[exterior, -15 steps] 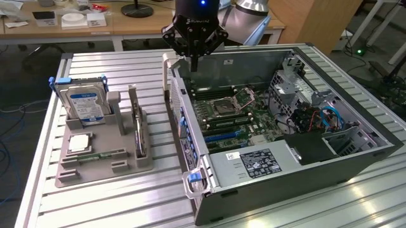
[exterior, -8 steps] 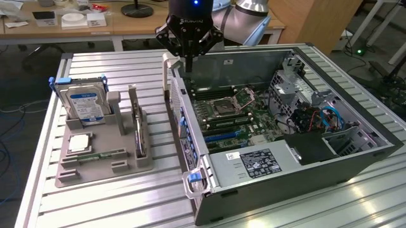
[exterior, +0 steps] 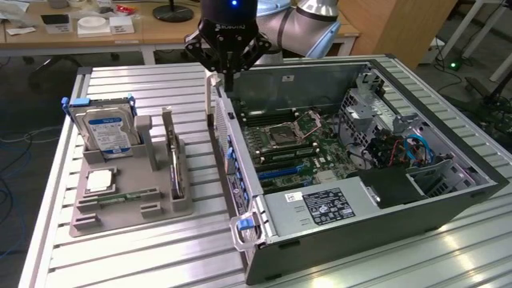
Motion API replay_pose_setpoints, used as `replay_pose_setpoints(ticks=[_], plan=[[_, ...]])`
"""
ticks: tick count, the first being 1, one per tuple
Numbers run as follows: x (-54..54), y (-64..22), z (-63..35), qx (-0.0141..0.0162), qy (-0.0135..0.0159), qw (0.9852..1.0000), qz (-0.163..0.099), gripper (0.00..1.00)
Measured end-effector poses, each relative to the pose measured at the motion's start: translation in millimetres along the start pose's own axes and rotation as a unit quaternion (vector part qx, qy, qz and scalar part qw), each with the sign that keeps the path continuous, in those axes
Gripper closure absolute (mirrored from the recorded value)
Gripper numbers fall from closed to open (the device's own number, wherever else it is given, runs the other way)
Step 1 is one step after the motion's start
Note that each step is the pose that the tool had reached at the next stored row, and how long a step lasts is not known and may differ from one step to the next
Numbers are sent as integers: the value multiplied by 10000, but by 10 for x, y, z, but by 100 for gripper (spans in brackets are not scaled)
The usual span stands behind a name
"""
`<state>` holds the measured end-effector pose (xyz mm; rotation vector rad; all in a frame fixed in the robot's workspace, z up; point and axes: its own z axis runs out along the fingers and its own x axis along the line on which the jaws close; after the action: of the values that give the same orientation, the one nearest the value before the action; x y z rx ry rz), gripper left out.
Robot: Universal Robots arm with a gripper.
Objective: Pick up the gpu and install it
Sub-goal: 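Reach for the gpu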
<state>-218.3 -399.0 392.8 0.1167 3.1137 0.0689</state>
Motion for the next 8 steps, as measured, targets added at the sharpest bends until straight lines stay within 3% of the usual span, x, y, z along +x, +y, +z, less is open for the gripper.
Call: replay_pose_setpoints(ticks=[8], plan=[[153,-11,-4,0,0,10000,0,90]])
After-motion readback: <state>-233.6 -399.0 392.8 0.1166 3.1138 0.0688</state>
